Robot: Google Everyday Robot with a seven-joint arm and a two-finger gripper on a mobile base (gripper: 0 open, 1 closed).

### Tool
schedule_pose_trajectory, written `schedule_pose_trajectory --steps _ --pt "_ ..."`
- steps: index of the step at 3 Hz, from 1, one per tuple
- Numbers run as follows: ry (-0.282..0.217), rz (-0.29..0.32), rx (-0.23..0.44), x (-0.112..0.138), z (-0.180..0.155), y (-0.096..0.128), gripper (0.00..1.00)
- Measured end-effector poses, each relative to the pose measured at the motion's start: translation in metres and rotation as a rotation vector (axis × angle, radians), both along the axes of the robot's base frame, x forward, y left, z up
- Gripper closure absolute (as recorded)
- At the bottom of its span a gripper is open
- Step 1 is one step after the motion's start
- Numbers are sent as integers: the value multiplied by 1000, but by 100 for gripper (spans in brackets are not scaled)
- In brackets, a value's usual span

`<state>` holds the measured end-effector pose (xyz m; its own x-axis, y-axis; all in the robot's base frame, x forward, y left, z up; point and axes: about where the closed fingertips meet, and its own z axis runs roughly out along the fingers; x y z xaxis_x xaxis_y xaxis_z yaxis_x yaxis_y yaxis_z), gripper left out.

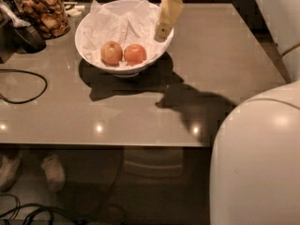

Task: Pick apple from white bowl

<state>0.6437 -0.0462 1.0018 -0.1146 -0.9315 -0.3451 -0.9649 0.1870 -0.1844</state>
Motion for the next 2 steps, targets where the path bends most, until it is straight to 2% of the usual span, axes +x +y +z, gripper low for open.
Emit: schedule_pose_trajectory --steps 2 --pt "-2 54 -27 15 -10 31 24"
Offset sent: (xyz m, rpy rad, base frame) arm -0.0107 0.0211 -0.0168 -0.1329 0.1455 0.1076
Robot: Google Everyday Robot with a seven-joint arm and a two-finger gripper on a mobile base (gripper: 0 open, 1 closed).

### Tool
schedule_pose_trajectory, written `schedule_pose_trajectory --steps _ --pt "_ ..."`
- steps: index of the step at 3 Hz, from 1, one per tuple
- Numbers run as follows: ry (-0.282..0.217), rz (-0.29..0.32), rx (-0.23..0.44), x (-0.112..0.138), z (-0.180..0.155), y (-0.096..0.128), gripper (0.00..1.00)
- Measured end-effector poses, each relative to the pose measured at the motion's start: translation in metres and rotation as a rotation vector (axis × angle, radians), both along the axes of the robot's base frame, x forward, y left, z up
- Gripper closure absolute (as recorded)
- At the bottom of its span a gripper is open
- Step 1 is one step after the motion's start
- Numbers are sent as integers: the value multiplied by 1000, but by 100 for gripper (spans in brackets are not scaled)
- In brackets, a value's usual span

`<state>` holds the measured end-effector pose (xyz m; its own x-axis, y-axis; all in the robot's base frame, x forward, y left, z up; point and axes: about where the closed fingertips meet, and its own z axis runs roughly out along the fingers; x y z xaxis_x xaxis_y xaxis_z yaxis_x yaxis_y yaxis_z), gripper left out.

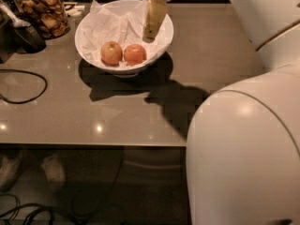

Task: Pick apple from white bowl

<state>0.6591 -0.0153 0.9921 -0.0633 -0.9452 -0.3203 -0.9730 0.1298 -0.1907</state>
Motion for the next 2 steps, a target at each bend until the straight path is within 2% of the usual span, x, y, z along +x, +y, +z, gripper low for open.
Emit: schedule_pose_trajectory --steps 2 --pt "1 3 -34 23 -15 15 26"
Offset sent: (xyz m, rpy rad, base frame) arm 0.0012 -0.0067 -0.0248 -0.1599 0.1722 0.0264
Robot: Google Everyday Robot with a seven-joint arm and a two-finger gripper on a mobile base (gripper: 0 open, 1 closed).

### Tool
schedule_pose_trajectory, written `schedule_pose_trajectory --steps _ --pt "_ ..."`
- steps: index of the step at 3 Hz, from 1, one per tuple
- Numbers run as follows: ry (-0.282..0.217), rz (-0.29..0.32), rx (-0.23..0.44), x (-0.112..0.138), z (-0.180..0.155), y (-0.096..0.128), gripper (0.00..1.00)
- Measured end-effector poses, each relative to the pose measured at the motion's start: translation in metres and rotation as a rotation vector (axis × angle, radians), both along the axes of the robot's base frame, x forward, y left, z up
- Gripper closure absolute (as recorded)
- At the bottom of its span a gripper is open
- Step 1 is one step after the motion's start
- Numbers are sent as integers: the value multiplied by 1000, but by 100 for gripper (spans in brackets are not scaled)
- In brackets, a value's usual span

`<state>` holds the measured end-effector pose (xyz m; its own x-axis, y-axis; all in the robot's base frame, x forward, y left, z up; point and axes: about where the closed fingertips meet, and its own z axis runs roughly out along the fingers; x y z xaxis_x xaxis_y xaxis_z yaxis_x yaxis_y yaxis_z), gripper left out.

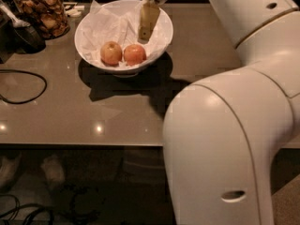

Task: Pick apple from white bowl

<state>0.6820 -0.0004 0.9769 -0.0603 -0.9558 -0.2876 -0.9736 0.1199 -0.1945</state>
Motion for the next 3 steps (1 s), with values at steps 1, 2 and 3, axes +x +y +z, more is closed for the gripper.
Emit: schedule_pose_trajectory --steps 1,2,3 --pt "13 -3 -13 11 -13 5 26" --pt "35 -7 -25 20 -29 7 27" --pt "48 -9 -33 25 -38 8 27"
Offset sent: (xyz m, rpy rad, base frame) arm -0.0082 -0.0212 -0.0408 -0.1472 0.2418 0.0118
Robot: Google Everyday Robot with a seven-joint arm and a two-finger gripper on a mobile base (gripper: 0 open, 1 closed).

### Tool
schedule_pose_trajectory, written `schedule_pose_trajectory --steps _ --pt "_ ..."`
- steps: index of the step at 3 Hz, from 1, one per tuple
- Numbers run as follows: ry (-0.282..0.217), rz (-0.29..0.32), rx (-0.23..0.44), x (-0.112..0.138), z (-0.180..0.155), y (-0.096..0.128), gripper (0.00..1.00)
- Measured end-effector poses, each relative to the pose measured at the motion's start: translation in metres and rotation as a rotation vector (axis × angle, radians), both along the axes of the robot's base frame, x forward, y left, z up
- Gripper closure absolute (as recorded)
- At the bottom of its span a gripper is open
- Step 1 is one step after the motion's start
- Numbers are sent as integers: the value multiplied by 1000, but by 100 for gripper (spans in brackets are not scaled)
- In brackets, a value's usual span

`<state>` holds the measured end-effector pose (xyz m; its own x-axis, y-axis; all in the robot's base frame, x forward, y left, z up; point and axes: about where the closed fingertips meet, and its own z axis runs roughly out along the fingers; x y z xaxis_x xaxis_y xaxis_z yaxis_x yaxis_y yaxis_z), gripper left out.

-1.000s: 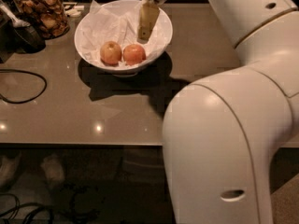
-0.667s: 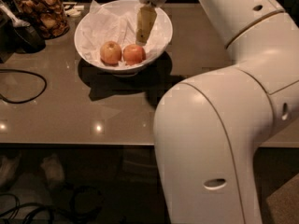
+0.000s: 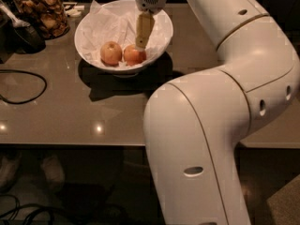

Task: Pick apple from white bowl

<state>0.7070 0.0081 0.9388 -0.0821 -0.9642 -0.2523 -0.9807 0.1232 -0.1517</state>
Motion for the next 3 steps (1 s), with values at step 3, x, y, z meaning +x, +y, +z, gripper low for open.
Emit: schedule_pose_trajectory --steps 3 --pt "59 24 -22 1 -28 12 29"
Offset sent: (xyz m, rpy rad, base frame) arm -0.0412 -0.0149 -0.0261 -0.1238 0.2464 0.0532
